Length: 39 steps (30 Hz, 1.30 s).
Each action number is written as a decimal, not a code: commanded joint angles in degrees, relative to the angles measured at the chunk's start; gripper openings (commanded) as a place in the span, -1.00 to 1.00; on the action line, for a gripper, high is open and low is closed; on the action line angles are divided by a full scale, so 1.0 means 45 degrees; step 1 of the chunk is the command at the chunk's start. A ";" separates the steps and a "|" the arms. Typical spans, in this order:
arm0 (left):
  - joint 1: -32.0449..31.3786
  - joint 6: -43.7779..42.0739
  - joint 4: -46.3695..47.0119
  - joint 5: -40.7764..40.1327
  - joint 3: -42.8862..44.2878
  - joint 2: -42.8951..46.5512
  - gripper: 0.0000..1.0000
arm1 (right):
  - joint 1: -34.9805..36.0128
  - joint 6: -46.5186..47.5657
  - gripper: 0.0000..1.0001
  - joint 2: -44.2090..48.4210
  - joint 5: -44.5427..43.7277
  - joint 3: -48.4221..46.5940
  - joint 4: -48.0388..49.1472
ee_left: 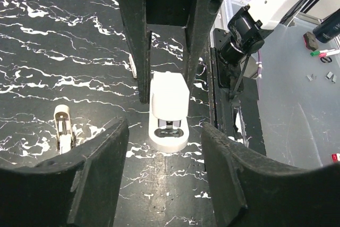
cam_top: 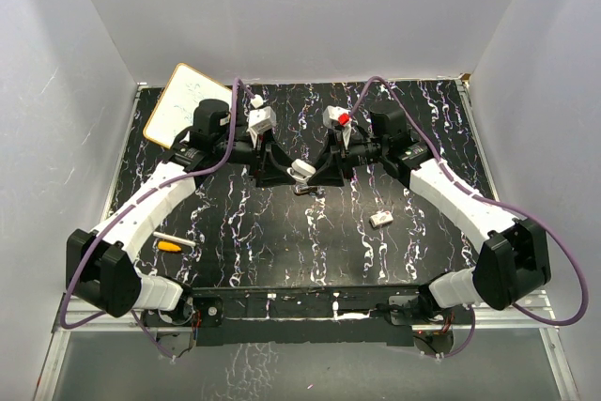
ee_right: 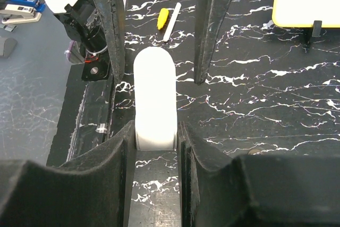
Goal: Load the staples into the stapler
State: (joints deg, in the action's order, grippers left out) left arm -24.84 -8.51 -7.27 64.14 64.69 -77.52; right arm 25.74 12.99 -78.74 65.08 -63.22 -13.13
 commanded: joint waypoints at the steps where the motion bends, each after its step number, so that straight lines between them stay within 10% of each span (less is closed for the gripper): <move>1: -0.0120 0.0197 0.0473 0.0782 -0.0219 0.0058 0.04 | -0.0056 -0.0326 -0.84 0.0019 0.0346 -0.0306 0.0979; 8: -0.0144 0.0330 0.0698 0.0867 -0.0417 0.0043 -0.20 | -0.0058 -0.0472 -0.84 -0.0010 0.0370 -0.0167 0.1247; 16: -0.0144 0.0316 0.0829 0.0726 -0.0335 -0.0001 -1.00 | -0.0055 -0.0417 -0.60 0.0157 -0.0081 0.0207 0.1538; 20: -0.0154 -0.0845 -0.0225 0.0088 -0.0136 0.0047 -1.00 | -0.0065 0.0742 0.20 0.0405 -0.1066 0.0094 0.0601; 24: -0.0244 -0.1765 -0.0972 -0.0493 -0.0131 0.0077 -1.00 | -0.0018 0.1071 0.51 0.0369 -0.1327 -0.0557 -0.0018; 39: -0.0603 -0.2825 -0.1849 -0.1912 0.0091 -0.0128 -1.00 | 0.1105 0.0737 0.42 -0.1181 -0.1500 -0.2312 -0.0532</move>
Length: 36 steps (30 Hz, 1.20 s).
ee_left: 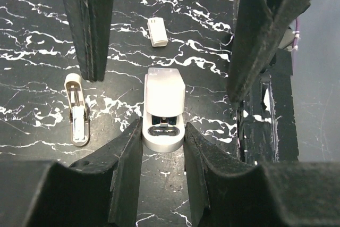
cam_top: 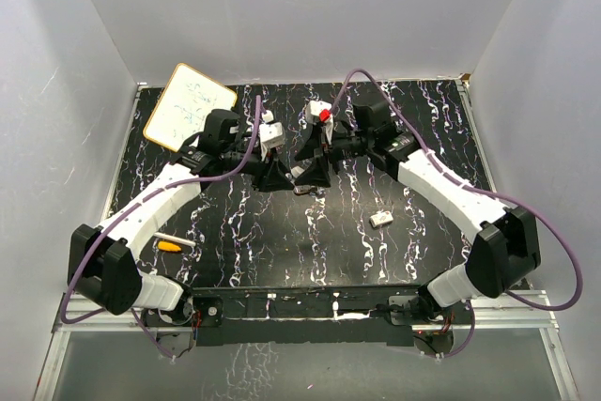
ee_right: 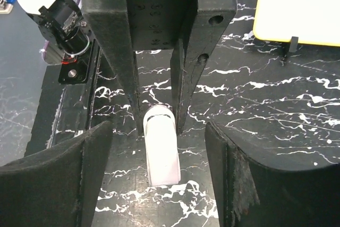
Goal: Load the staples into the stapler
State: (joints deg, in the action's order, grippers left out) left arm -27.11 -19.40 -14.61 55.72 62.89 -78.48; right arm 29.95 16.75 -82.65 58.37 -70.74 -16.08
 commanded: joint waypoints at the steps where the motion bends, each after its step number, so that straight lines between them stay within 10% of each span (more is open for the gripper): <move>1: -0.0106 -0.0420 -0.0229 -0.0074 0.0513 0.0077 -1.00 | 0.0219 -0.0109 0.39 -0.0369 0.0014 -0.0673 0.0129; 17: -0.0134 -0.0939 -0.0430 -0.0225 0.0157 0.0456 -1.00 | -0.0353 -0.0301 -0.50 0.0078 0.0031 -0.0089 0.0367; 32: 0.1024 0.0239 0.0579 0.1210 -0.0060 0.1037 -1.00 | -0.2628 -0.0392 -0.44 0.2522 0.0497 0.4036 0.1236; 36: 0.1142 0.0420 0.0803 0.1258 -0.0132 0.1065 -1.00 | -0.2620 0.0455 -0.04 0.2095 0.0732 0.4400 0.0446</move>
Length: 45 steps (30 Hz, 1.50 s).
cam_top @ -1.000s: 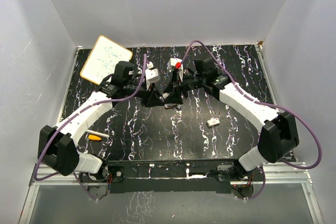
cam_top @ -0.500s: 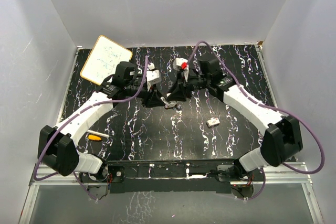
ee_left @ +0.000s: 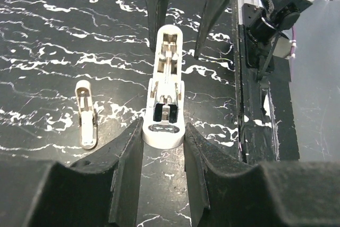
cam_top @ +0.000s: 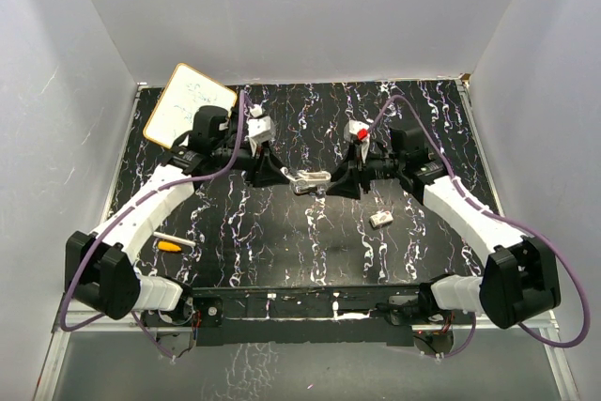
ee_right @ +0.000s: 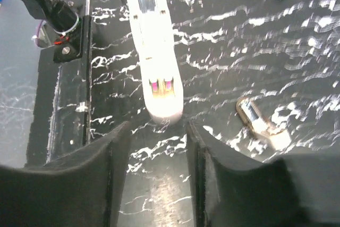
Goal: Load the staples into the stapler
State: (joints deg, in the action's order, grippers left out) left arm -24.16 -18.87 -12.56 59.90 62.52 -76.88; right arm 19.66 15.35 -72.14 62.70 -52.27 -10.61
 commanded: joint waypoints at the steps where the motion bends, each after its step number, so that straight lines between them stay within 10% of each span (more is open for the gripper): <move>1: 0.0487 0.0151 0.0290 0.0257 -0.0090 0.0700 -1.00 | -0.0327 0.1007 0.16 -0.0332 -0.0298 0.0091 -0.1104; 4: 0.0487 -0.0528 0.0100 -0.0277 -0.0454 0.0540 -1.00 | -0.0350 0.1651 0.52 -0.0352 -0.1083 -0.0929 -0.2242; 13: -0.0031 -0.3140 0.0695 -0.2066 -0.1772 -0.0265 -1.00 | -0.0435 0.2022 0.63 0.0788 -0.3918 -0.1370 -0.2514; 30: -0.2046 -0.0463 1.1169 -0.3566 -0.5748 -0.3679 -1.00 | -0.3717 0.1765 0.70 0.3761 -0.4794 0.0891 -0.2694; 45: -0.2074 0.0287 1.3880 -0.3530 -0.6908 -0.5244 -0.17 | -0.3724 0.5265 0.68 0.2492 -0.5968 0.0755 -0.5512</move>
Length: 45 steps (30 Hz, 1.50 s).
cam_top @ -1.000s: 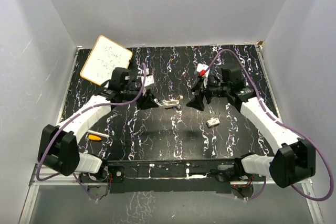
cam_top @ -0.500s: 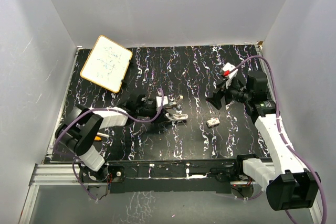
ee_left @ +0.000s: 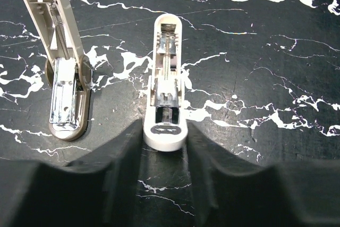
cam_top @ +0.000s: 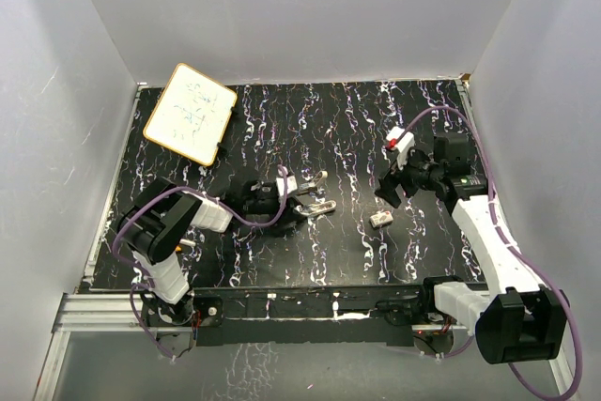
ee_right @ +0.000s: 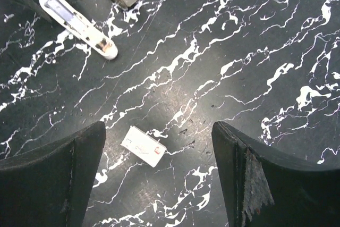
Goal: Load the staples into the stapler
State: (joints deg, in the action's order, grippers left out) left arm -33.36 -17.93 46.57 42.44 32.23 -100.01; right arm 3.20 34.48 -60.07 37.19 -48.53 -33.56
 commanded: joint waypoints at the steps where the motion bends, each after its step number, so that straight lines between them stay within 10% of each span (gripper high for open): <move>1: -0.0027 0.0079 0.0721 0.0386 -0.0207 -0.0142 -0.06 | -0.0060 0.1374 0.68 -0.0262 -0.0364 -0.0006 -0.0557; 16: 0.0349 -0.0172 0.0385 -0.0366 -0.0986 0.0962 0.49 | -0.0050 0.6563 0.74 -0.2410 -0.1191 0.1581 -0.1063; 28: 0.2030 -0.1308 -1.1494 0.1300 0.4378 0.4086 0.92 | 0.0813 0.8315 0.76 -0.4506 -0.1646 0.2736 0.1084; 38: 0.1997 0.5825 -1.2544 0.2994 0.4522 0.3719 0.72 | 0.3310 0.7121 -0.10 -0.4925 -0.2071 0.2725 0.1465; 45: 0.1602 0.8356 -0.9718 0.3154 0.3419 0.3334 0.68 | 0.5500 0.4947 -0.06 -0.4873 -0.1786 0.2062 0.1518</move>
State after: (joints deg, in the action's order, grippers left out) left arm -25.10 10.68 -2.98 53.52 47.94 -84.60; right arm 24.18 62.81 -80.75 30.46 -38.46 -26.41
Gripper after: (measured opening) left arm 0.843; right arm 0.417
